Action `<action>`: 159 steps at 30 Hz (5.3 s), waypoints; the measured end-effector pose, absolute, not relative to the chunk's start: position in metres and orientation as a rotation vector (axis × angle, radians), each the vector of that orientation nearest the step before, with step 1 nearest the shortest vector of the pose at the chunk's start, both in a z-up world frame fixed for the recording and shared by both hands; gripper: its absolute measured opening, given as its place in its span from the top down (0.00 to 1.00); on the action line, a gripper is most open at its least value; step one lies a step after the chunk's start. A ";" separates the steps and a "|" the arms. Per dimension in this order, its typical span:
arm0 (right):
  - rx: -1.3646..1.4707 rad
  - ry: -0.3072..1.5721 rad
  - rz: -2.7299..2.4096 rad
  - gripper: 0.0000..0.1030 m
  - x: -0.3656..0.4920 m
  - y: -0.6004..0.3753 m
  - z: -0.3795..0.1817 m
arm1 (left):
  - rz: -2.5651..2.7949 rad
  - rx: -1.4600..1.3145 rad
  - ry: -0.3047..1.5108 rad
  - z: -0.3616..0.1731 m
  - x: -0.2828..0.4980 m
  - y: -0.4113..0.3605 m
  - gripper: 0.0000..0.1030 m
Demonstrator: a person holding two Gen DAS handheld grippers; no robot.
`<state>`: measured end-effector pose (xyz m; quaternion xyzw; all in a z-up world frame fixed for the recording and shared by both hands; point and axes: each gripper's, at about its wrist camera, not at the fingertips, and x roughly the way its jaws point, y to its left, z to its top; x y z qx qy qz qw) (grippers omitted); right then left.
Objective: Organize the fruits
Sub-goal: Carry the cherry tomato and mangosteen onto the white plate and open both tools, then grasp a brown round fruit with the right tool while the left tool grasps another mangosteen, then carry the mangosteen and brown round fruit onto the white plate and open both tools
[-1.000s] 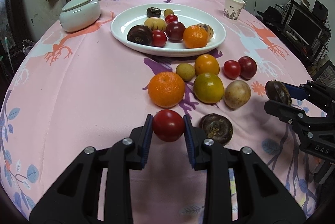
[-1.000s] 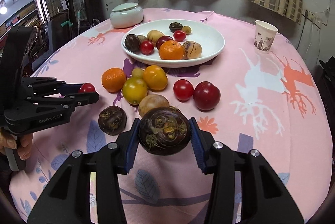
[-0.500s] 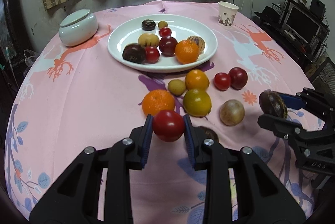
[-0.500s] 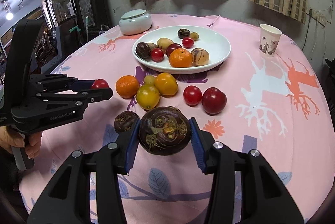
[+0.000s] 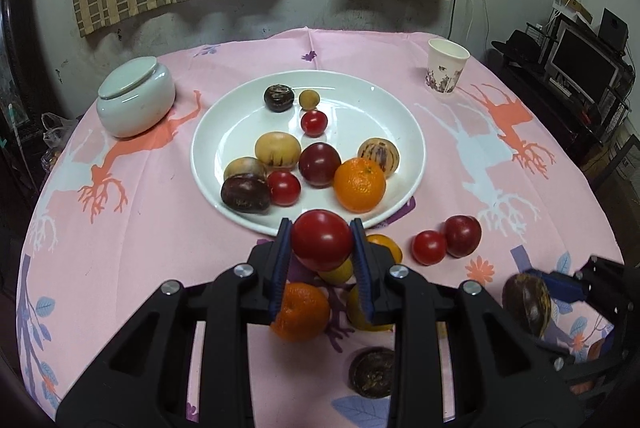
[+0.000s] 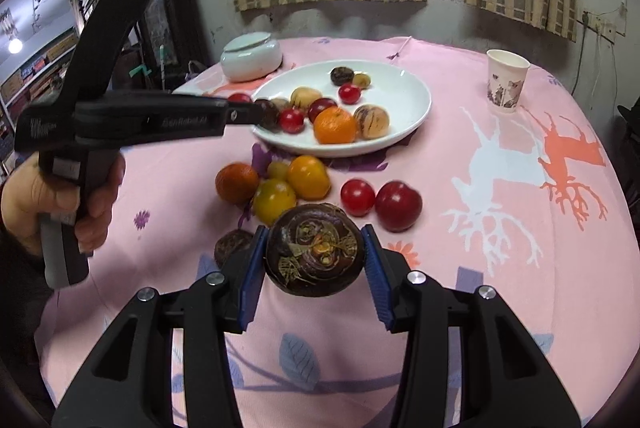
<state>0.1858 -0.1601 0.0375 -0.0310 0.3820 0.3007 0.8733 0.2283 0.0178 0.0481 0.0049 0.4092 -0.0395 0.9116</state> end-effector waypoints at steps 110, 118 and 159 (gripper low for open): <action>-0.125 0.887 0.532 0.61 0.214 -0.155 -0.001 | -0.126 -0.028 0.943 -0.013 0.160 0.007 0.05; -0.131 0.890 0.536 0.61 0.213 -0.154 -0.002 | -0.146 0.040 0.972 -0.028 0.160 -0.011 0.07; -0.079 0.701 0.557 0.61 0.196 -0.166 0.064 | -0.105 -0.068 0.813 0.055 0.170 0.028 0.57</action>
